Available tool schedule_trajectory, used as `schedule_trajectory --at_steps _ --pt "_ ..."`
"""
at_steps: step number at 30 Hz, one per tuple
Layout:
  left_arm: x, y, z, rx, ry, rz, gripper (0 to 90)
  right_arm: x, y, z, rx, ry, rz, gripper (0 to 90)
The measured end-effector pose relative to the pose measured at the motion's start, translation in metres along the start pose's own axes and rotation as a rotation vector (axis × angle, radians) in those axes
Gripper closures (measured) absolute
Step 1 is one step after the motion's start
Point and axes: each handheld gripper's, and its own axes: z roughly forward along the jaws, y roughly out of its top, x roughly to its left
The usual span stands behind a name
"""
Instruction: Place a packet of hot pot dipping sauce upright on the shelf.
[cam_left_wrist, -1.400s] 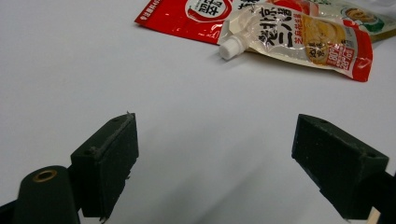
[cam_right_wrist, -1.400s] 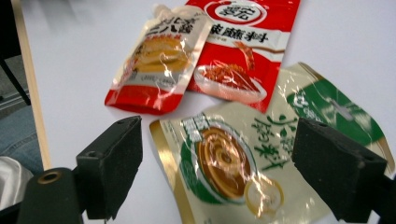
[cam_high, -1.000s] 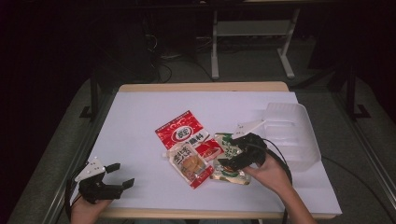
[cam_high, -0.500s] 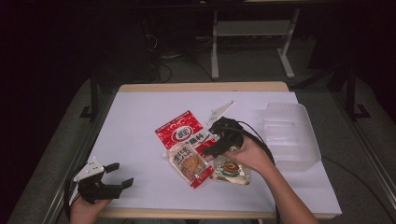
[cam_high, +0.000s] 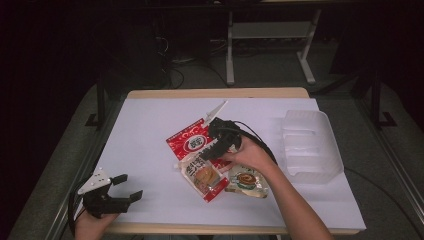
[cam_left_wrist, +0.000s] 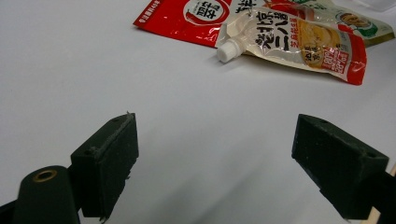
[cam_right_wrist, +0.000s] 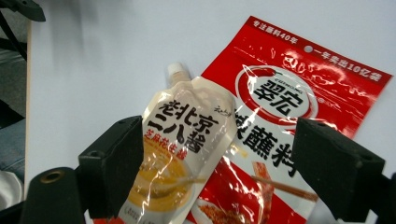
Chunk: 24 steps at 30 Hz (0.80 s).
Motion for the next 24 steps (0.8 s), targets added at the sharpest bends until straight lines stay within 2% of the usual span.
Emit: schedule_trajectory --at_steps 2,5,13,24 --pt "-0.001 0.000 0.000 -0.004 -0.001 -0.007 14.4 -0.002 0.003 0.006 0.009 0.009 -0.010 16.4" --pt "-0.001 0.000 0.000 -0.009 -0.002 -0.010 14.5 -0.003 0.006 0.011 0.024 0.016 0.002 16.4" --pt "0.000 0.000 0.000 -0.003 -0.002 -0.002 14.4 -0.007 0.017 0.037 0.069 0.060 0.004 20.6" --pt "-0.001 0.000 0.000 -0.005 -0.001 0.000 14.5 -0.005 0.023 0.069 0.133 0.077 -0.017 26.4"
